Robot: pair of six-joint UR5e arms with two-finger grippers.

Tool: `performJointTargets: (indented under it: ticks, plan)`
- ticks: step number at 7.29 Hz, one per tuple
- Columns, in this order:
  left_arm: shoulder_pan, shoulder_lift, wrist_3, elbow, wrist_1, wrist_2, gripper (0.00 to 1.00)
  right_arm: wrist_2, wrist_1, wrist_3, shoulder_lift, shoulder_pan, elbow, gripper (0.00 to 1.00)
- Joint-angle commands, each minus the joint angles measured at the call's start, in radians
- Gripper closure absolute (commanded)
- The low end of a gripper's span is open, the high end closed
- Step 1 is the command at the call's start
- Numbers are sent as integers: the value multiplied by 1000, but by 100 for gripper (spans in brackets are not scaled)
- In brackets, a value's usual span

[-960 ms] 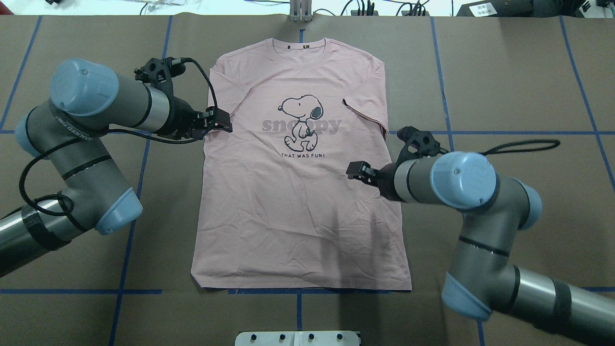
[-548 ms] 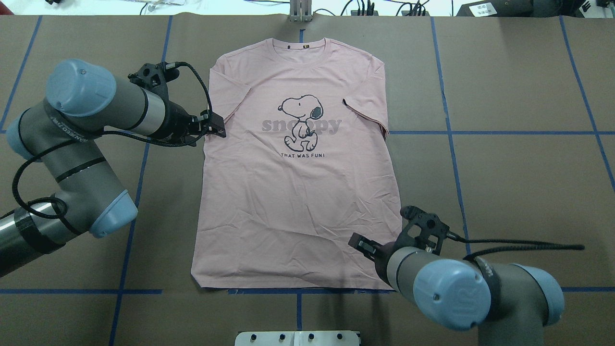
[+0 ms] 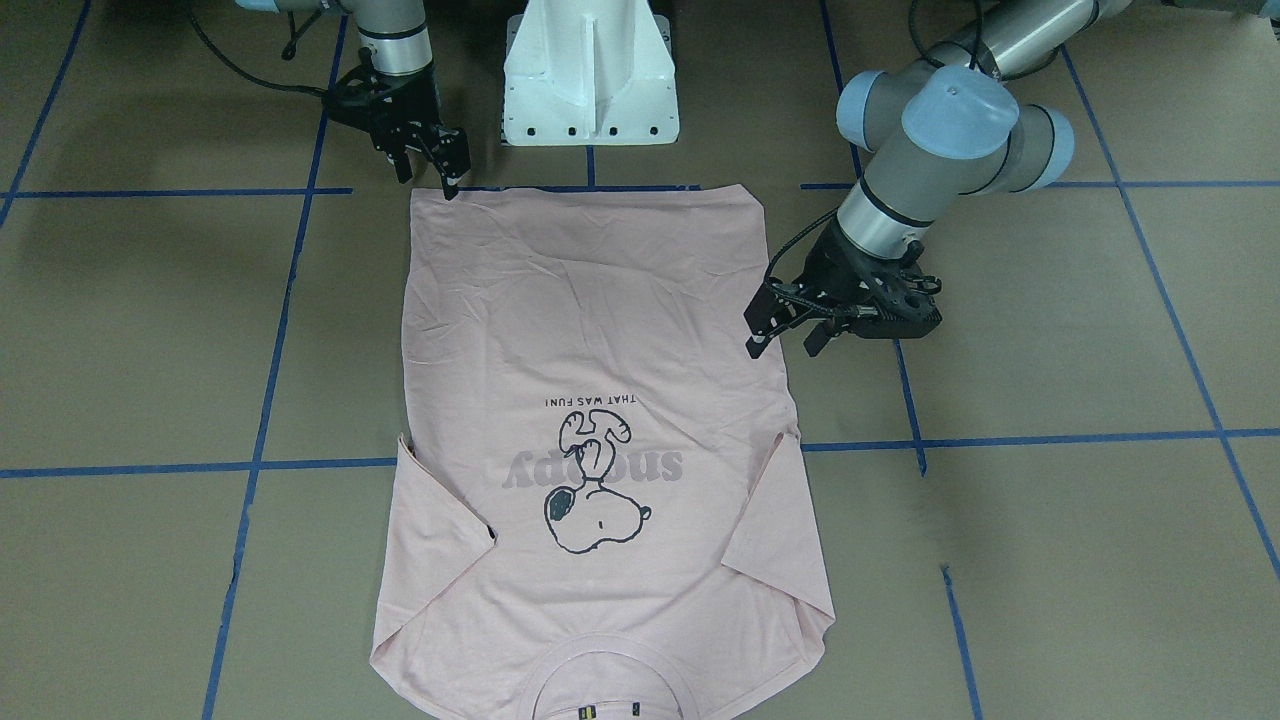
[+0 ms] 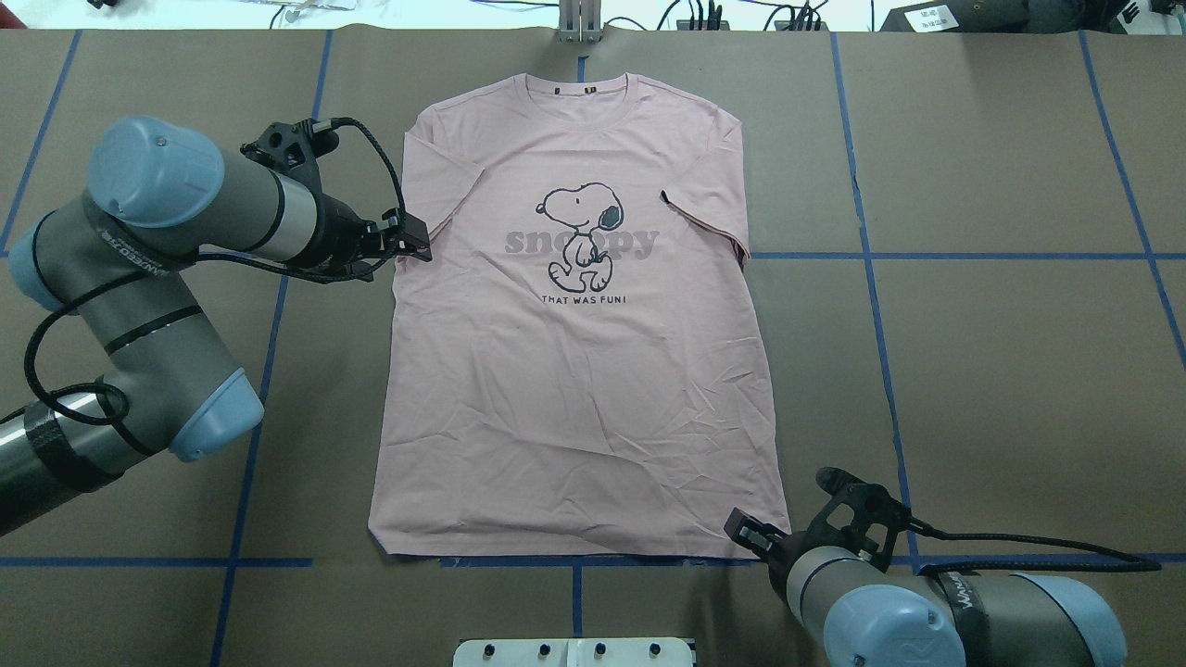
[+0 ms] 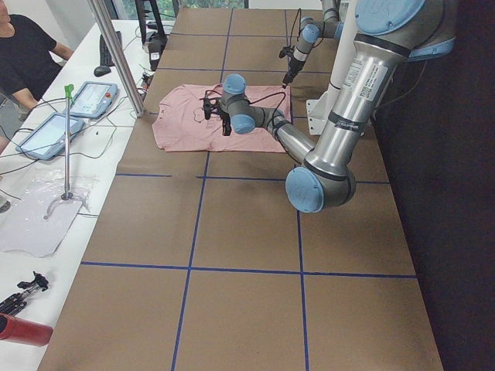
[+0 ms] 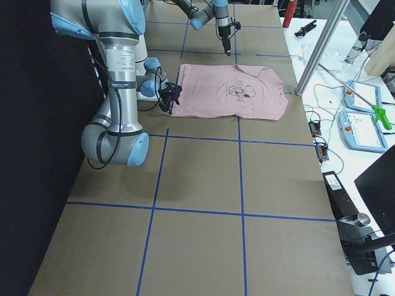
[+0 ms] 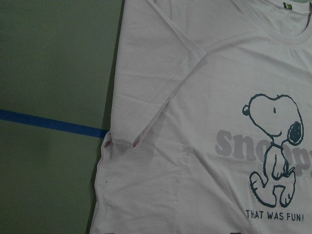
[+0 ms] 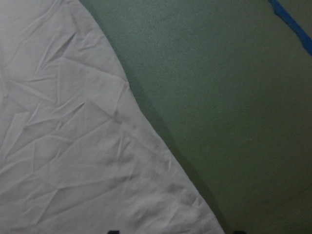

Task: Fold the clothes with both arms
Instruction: 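Move the right gripper to the hem corner nearest the robot while the left gripper holds, then move the left gripper to the other near hem corner and grasp both corners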

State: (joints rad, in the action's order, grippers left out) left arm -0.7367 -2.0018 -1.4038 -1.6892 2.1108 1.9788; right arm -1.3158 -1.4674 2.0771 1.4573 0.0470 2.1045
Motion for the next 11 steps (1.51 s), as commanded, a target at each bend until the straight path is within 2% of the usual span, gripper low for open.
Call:
performJointTargets:
  ticks: [1,2,3,4,5,9,10,11]
  plan:
    - [0,1,-4,0,1,-3,16,-2,7,3,-8,-9,-46,18]
    - [0,1,-4,0,1,-3,16,-2,7,3,-6,-6,-46,22]
    - [0,1,-4,0,1,-1,16,0,7,4,-3,-4,-40,33]
    - [0,1,-4,0,1,-1,16,0,7,4,-5,-4,-40,63]
    - [0,0,-4,0,3,-1,16,0,7,4,0,-4,-38,100]
    - [5,-5,-67,-16,0,-8,14,3,7,4,1,-10,-9,100]
    - [40,29,-130,-77,-6,-23,14,1,6,3,6,-10,9,100]
    - [122,102,-194,-184,-21,-99,14,0,7,3,6,-10,15,100]
